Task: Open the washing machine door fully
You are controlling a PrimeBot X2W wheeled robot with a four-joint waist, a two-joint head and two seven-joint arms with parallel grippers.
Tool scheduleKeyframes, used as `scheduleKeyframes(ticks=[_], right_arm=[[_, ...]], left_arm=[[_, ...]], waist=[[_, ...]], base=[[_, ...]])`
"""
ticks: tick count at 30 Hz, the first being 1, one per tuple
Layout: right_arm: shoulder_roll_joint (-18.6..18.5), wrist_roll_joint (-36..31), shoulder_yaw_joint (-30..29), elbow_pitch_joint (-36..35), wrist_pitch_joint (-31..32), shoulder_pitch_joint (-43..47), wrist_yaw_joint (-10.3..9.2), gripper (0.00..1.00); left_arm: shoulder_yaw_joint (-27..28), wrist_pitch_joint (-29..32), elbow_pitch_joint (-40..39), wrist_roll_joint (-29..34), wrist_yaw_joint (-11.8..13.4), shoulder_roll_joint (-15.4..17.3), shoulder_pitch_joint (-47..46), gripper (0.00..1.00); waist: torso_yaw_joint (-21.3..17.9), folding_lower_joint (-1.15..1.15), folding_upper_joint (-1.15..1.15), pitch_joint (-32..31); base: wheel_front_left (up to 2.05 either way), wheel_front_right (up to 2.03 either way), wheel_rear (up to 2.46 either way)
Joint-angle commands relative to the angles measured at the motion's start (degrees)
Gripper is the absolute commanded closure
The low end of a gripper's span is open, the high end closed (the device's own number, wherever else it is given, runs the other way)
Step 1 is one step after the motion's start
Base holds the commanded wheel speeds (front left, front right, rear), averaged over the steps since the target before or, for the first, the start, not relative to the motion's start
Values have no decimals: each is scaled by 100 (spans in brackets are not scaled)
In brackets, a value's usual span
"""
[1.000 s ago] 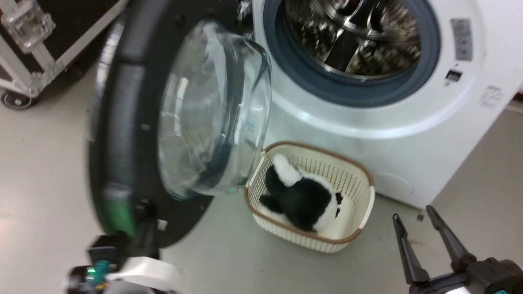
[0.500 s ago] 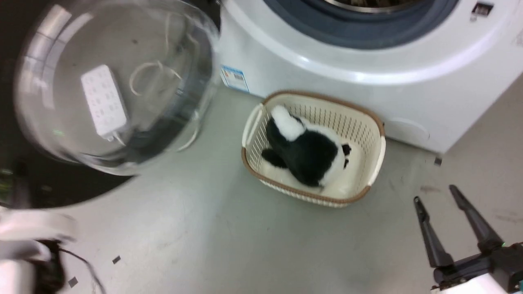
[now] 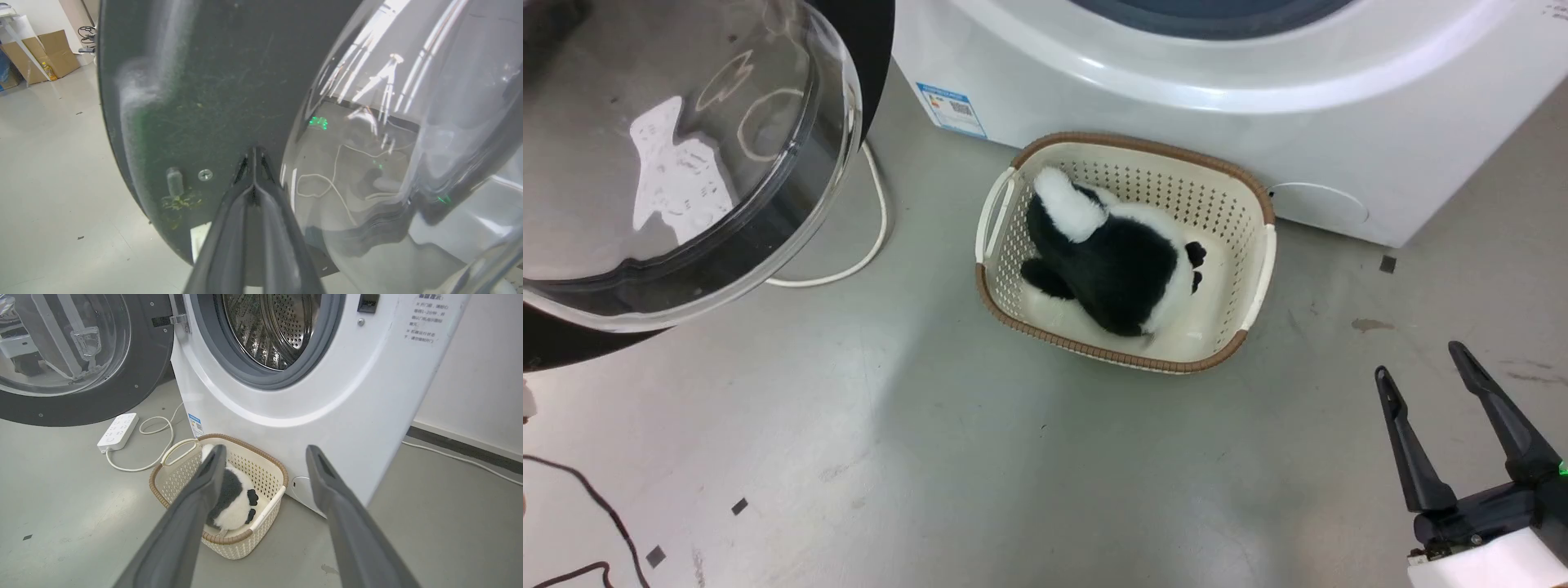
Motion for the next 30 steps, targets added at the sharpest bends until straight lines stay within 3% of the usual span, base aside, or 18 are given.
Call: scheduleKeyframes(ticks=[1,8,15,21,28,29,30], right_arm=[[6,7,-22,-13,-26,-66,3,0],[161,-131,-99,60,-26,-98,3,0],[460,-174,-217,170,-26,-48,3,0],[637,-253,-248,260,-26,87,3,0],[879,-317,-314,321,-26,225,3,0],[898,-328,-288,331,-26,242,3,0],[916,-345,-272,341,-26,264,3,0]], left_arm=[[12,-86,103,28,-31,54,-96,100],[15,-333,46,246,-125,-32,95,100],[-196,-369,-1178,857,-53,-317,614,100],[-802,-310,-2331,1231,-25,-778,1216,100],[-1685,-21,-2679,1515,41,-1307,2091,100],[-1744,-48,-2646,1516,36,-1360,2182,92],[-1813,-76,-2615,1554,43,-1400,2264,52]], waist=[[-23,-1,0,-52],[-112,-1,0,-445],[-339,-1,0,-1129],[-709,-1,0,-1711],[-1376,-1,0,-2322],[-1442,-1,0,-2356],[-1498,-1,0,-2381]], base=[[0,0,0],[0,0,0],[0,0,0],[0,0,0],[0,0,0],[0,0,0],[0,0,0]])
